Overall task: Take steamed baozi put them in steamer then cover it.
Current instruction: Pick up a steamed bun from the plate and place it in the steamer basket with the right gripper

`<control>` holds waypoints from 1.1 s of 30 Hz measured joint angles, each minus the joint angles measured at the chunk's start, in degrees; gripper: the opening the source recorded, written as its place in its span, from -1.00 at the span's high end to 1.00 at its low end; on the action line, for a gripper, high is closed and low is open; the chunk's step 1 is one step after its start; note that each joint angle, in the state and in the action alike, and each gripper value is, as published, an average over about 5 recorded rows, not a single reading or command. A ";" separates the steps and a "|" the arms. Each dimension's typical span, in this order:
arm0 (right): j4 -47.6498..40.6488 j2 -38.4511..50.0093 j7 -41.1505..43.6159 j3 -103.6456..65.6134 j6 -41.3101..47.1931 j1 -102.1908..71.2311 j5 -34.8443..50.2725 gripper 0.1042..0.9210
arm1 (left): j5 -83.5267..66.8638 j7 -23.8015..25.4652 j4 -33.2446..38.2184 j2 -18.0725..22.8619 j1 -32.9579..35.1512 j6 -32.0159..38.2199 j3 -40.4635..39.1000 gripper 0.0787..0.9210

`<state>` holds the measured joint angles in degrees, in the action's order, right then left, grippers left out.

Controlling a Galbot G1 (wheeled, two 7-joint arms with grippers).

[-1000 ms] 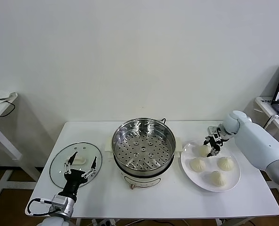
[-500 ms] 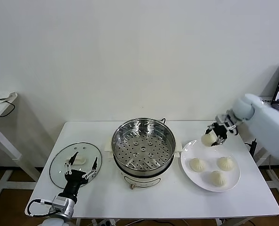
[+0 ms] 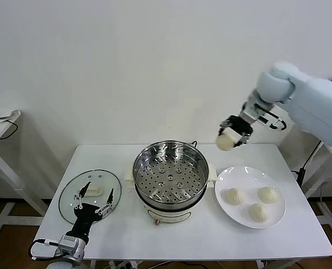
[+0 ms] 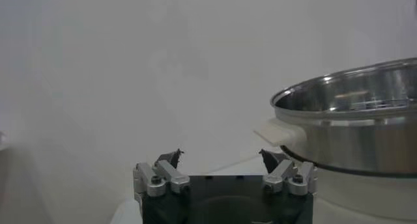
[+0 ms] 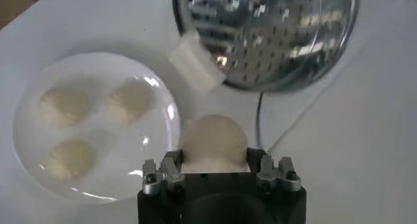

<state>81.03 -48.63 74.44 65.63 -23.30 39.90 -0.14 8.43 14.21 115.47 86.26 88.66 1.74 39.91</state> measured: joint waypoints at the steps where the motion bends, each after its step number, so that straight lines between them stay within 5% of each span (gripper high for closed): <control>1: 0.30 -1.05 -0.18 0.95 -0.50 0.81 0.12 -0.34 | -0.02 0.03 0.00 -0.09 0.01 0.00 0.12 -0.77; 33: -19.79 -25.65 -5.80 -1.39 -15.08 -13.10 -15.97 -0.34 | -0.32 0.64 -0.48 -0.57 0.20 0.36 2.29 -0.77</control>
<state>61.25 -74.28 68.64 64.23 -38.37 26.80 -16.10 8.11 14.85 114.99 85.69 88.86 2.09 42.20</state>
